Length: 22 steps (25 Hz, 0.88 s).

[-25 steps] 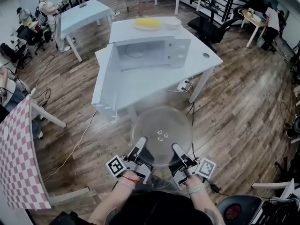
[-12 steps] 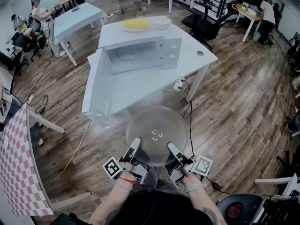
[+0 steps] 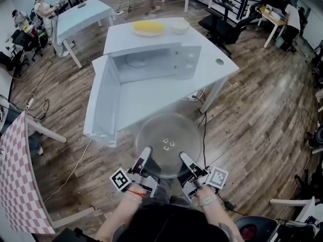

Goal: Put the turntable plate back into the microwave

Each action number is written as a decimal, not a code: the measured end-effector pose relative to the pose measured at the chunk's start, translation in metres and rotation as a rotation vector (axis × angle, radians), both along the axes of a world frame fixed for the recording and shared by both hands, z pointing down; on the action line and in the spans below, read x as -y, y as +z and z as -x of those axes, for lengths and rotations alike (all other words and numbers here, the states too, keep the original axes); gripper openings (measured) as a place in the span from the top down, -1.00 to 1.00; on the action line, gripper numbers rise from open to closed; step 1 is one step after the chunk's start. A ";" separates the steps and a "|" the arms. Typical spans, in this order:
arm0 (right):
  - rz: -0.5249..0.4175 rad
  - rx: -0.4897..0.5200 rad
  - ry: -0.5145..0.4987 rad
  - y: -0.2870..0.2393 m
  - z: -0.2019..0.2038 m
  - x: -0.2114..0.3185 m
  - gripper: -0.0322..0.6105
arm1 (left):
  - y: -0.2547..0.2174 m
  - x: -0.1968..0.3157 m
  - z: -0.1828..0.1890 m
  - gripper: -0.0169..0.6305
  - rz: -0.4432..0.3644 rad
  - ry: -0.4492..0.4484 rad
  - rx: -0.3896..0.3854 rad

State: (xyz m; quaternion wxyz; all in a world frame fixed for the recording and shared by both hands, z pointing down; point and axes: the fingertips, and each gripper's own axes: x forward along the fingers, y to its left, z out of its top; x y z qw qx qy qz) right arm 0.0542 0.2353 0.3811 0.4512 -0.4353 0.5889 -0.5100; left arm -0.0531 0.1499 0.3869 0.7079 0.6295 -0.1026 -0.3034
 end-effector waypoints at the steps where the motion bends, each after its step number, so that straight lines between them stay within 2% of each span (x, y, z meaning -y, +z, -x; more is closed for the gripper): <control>1: 0.000 -0.003 -0.005 0.000 -0.003 0.007 0.78 | 0.000 0.006 -0.002 0.84 0.000 -0.004 0.000; 11: -0.004 -0.006 -0.063 -0.002 -0.026 0.070 0.78 | -0.001 0.063 -0.021 0.84 0.000 -0.064 -0.005; 22: 0.012 0.002 -0.102 0.007 -0.042 0.116 0.78 | 0.008 0.105 -0.034 0.84 0.024 -0.108 -0.001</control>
